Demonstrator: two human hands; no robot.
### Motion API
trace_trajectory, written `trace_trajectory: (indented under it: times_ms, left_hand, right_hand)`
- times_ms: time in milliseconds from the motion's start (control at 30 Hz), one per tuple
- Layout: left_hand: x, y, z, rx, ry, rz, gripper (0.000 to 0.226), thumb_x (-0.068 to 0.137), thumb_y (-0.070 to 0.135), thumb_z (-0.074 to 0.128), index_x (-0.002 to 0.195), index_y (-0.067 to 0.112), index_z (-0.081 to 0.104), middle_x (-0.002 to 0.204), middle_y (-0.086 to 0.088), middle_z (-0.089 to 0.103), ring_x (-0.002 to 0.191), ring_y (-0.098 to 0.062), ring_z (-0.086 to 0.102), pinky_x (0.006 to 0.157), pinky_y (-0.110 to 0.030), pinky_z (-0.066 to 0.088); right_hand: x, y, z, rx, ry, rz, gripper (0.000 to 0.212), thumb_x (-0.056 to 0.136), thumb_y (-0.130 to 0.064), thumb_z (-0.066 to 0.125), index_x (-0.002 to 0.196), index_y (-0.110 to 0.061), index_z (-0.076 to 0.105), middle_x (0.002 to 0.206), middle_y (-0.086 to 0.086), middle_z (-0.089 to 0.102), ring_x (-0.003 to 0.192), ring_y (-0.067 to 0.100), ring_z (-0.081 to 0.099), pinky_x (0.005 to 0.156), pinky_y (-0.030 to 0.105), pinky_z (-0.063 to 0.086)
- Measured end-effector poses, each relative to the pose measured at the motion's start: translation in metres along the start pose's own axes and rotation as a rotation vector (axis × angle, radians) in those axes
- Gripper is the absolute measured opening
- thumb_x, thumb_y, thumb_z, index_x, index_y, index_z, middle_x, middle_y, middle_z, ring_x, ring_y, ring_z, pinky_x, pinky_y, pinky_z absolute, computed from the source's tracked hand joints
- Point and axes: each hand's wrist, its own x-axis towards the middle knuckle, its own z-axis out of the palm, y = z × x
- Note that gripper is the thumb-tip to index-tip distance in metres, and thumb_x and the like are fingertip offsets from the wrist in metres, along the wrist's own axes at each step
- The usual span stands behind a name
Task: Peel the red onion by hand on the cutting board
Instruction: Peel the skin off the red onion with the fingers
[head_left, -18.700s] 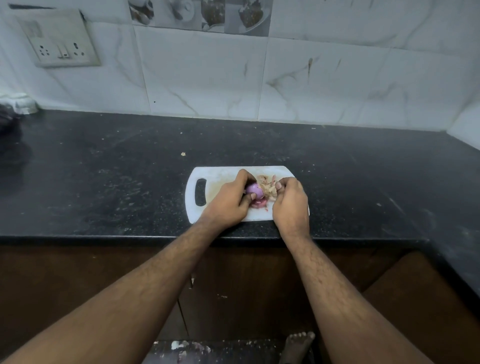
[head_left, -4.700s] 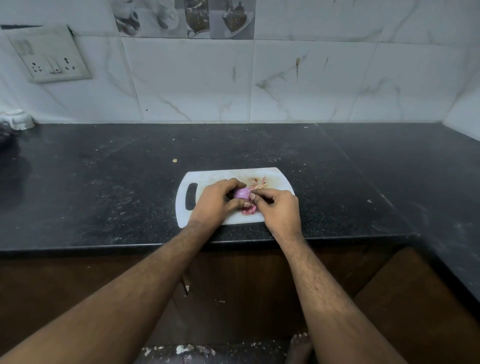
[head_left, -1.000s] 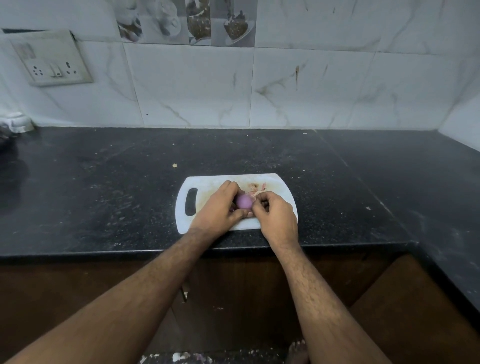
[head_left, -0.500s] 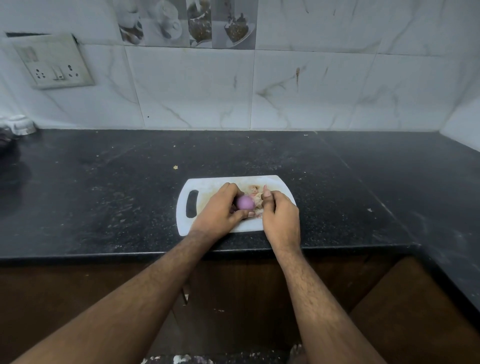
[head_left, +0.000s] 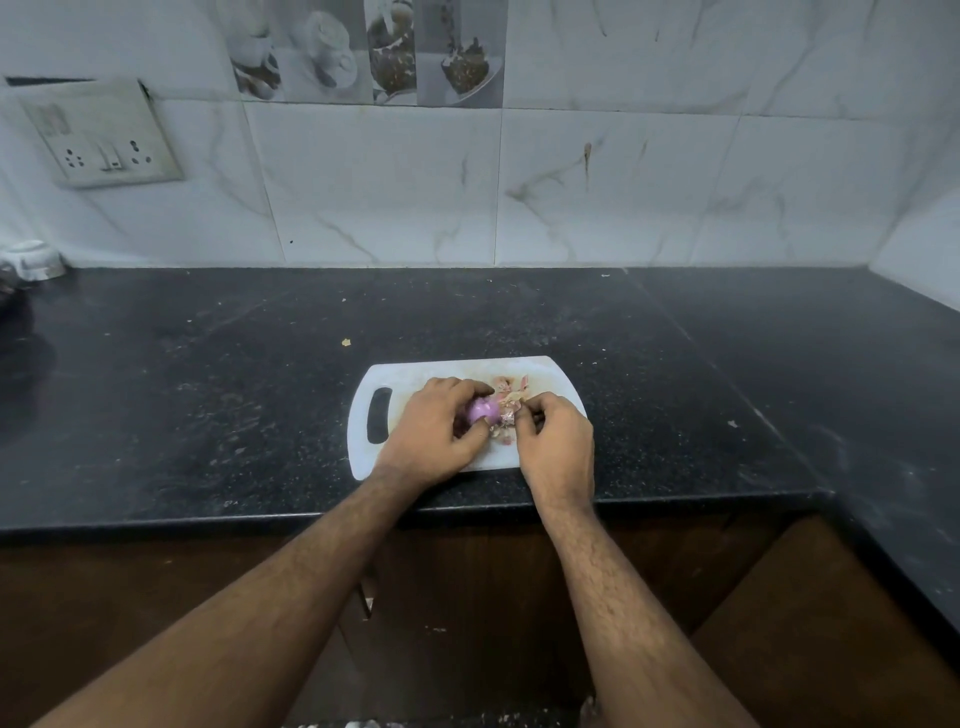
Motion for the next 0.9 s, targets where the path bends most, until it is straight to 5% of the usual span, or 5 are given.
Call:
trace_trajectory:
  times_ms: [233,333,500,733,900]
  left_hand:
    - [-0.0019,0.0061,-0.0016,-0.103,-0.019,-0.095,0.052,0.081,0.041,0.058,0.128,0.019,0.062,0.109,0.006,0.069,0.095,-0.008,0.064,0.087,-0.027,0.055]
    - [-0.0029,0.0055,-0.0022,-0.134,-0.022,-0.094,0.046,0.079,0.038,0.061,0.122,0.021,0.058,0.104,0.006,0.069,0.092,-0.008,0.067,0.084,-0.029,0.057]
    - [-0.0026,0.0033,0.0001,-0.173,-0.015,-0.065,0.035,0.082,0.034,0.068,0.113,0.024,0.056,0.098,0.007,0.070,0.089,-0.008,0.068,0.081,-0.031,0.058]
    - [-0.0027,0.0021,0.0025,-0.148,-0.004,-0.068,0.060,0.085,0.026,0.082,0.133,0.013,0.049,0.116,0.005,0.061,0.102,-0.009,0.059,0.086,-0.006,0.042]
    - [-0.0004,0.0008,0.0025,0.008,0.001,0.000,0.050,0.082,0.029,0.082,0.122,0.021,0.053,0.112,0.011,0.058,0.103,-0.016,0.056,0.092,-0.042,0.049]
  right_hand:
    - [-0.0005,0.0006,-0.0012,0.023,0.034,-0.032,0.029,0.101,-0.008,0.055,0.125,-0.019,0.067,0.119,-0.006,0.063,0.106,0.008,0.059,0.090,0.021,0.049]
    - [0.0001,-0.0003,-0.0031,0.052,-0.024,-0.094,0.030,0.102,-0.016,0.054,0.128,-0.022,0.068,0.122,-0.009,0.065,0.115,0.009,0.055,0.092,0.022,0.044]
    - [-0.0006,0.0025,-0.0036,0.133,-0.130,-0.148,0.023,0.099,-0.030,0.064,0.120,-0.026,0.072,0.113,-0.013,0.067,0.100,0.004,0.063,0.086,0.028,0.055]
    - [-0.0001,0.0029,-0.0032,0.116,-0.108,-0.102,0.017,0.102,-0.028,0.060,0.111,-0.023,0.073,0.104,-0.011,0.071,0.091,0.008,0.065,0.084,0.030,0.055]
    - [-0.0010,0.0003,-0.0054,0.137,-0.128,-0.073,0.009,0.098,-0.037,0.064,0.098,-0.029,0.069,0.090,-0.016,0.068,0.078,0.003,0.063,0.073,0.033,0.057]
